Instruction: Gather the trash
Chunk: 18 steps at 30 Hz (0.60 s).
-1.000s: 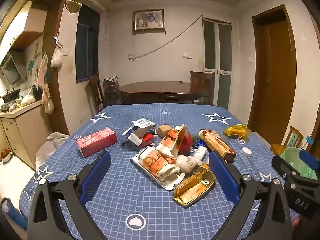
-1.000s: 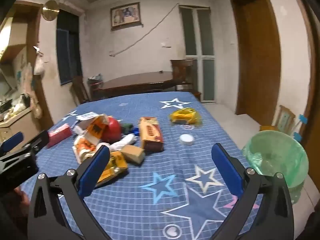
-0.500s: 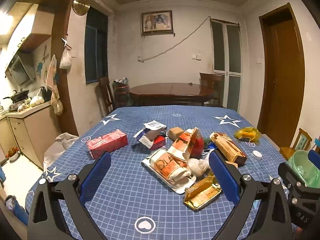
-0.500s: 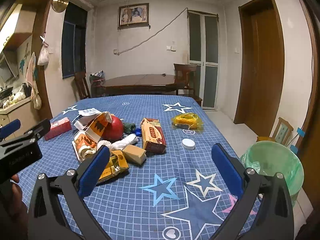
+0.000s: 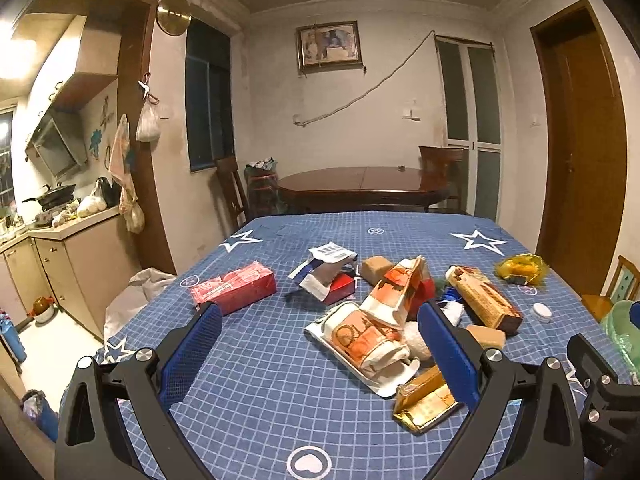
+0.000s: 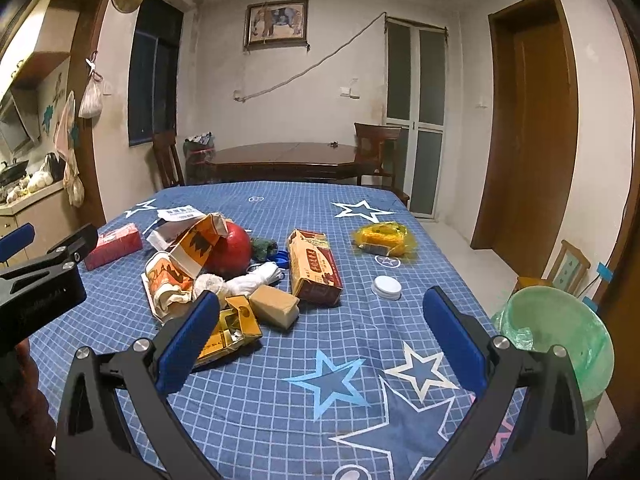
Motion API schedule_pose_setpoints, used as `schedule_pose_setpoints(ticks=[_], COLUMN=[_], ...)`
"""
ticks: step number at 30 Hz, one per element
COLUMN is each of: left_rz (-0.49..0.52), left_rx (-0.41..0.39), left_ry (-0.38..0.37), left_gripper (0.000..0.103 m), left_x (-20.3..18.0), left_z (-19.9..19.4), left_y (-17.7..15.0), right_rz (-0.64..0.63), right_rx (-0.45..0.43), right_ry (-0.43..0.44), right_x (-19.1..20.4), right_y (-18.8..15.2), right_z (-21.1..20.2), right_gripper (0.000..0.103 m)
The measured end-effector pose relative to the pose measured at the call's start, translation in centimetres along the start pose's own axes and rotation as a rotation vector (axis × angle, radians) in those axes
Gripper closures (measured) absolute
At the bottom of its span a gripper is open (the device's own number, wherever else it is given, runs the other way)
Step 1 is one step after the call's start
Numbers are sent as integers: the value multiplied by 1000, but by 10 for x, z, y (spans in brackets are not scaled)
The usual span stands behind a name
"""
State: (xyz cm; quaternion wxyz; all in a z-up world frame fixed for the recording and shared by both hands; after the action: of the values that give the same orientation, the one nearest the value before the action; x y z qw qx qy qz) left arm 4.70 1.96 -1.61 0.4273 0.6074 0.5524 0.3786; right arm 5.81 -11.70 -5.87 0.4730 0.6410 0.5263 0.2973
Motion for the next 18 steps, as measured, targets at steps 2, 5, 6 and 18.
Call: schedule_pose_setpoints(ticks=[2, 5, 6, 18], left_rz=[0, -1, -2, -5], left_rx=[7, 17, 20, 57], left_ry=[2, 7, 8, 10], left_gripper=[5, 5, 5, 5], left_x=[2, 4, 6, 10], left_z=[4, 10, 12, 27], left_y=[-1, -3, -4, -10], right_rz=[-11, -26, -29, -53], right_rx=[-4, -17, -20, 3], right_ry=[-2, -9, -10, -10], right_x=[3, 7, 8, 15], right_y=[0, 1, 2, -2], right_z=[2, 4, 5, 14], right_gripper=[5, 5, 5, 5])
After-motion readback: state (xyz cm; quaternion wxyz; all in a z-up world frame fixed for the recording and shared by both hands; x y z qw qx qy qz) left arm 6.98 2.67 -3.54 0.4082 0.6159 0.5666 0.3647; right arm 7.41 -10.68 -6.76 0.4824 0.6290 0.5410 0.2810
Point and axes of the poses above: each gripper's, at about its wrist camera, not at the fingertips, and z roughly the way its jaws point, x to its left, y to its top, the point moved 3 cm from there along z, roughly the way its jaws point, and after that the axes turned 15 degrees about -y, right-handed, at the moved point
